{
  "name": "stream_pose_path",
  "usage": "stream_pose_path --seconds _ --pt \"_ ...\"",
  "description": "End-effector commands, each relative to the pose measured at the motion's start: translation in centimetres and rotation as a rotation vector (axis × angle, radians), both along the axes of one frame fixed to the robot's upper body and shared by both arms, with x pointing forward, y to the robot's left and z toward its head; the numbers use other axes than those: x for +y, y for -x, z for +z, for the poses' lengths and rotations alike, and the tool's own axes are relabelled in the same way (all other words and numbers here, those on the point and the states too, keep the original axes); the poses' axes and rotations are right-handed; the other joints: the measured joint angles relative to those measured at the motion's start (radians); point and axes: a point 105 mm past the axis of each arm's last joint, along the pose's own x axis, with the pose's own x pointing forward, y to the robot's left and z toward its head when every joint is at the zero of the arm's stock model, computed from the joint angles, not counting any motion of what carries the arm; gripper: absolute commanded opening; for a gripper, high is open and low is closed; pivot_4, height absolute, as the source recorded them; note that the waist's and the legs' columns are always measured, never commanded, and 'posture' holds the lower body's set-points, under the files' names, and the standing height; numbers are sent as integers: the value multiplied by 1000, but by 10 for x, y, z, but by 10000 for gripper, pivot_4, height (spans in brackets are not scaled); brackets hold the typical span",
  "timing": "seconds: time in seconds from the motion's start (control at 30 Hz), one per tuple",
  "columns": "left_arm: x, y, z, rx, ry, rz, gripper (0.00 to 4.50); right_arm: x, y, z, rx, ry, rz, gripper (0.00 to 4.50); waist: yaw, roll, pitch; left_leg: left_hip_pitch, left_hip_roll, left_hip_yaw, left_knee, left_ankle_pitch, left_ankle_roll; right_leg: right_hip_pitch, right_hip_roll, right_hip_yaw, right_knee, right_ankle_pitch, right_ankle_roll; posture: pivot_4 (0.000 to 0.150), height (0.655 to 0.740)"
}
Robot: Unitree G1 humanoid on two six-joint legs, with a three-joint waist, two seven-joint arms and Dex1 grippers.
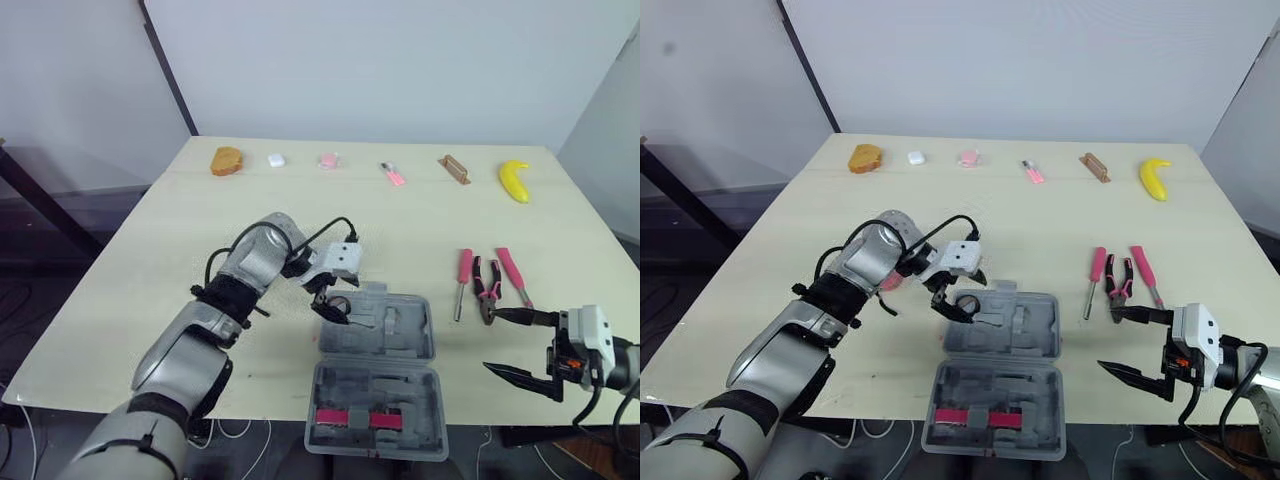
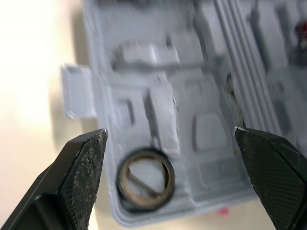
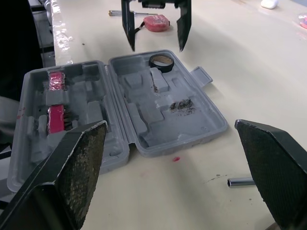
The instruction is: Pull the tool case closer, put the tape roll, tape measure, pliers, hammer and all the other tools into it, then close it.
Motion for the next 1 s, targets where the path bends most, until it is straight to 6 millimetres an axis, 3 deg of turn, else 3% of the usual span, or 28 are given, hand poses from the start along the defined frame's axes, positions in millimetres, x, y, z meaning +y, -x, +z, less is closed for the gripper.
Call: stream_pose_path --seconds 0.03,0.17,0.2,0.3,0.57,0.83,1.0 --pt "1 6 1 117 214 35 44750 1 1 6 -40 -5 1 45000 0 0 0 0 0 0 0 0 0 0 0 0 0 0 0 1500 7400" --pt "7 8 -4 181 332 58 34501 3 -1 6 -51 -12 -10 45000 1 0 0 0 0 0 0 0 0 0 0 -1 0 0 0 1500 7400" --pt "7 6 -4 181 365 68 28101 3 -1 6 -55 -14 -14 45000 1 0 0 0 0 0 0 0 0 0 0 -1 1 0 0 1500 7400" --pt "11 1 -16 142 371 87 16208 5 -3 4 -61 -21 -19 45000 3 0 0 0 0 0 1 0 0 0 0 -1 1 0 0 1500 7400" --pt "19 -9 -24 76 398 116 16208 11 -1 -3 -72 -41 -47 45000 3 0 0 0 0 0 1 0 0 0 0 -1 1 0 0 1500 7400" --pt "14 -22 -26 -14 421 174 16208 16 -2 -4 -85 -55 -53 45000 2 0 0 0 -1 0 1 0 0 0 0 -1 1 0 1 1500 7400" --pt "11 -18 -42 -13 361 171 16208 16 -4 -4 -85 -58 -57 45000 2 0 0 0 -1 0 1 0 0 0 0 -1 1 1 1 1500 7400"
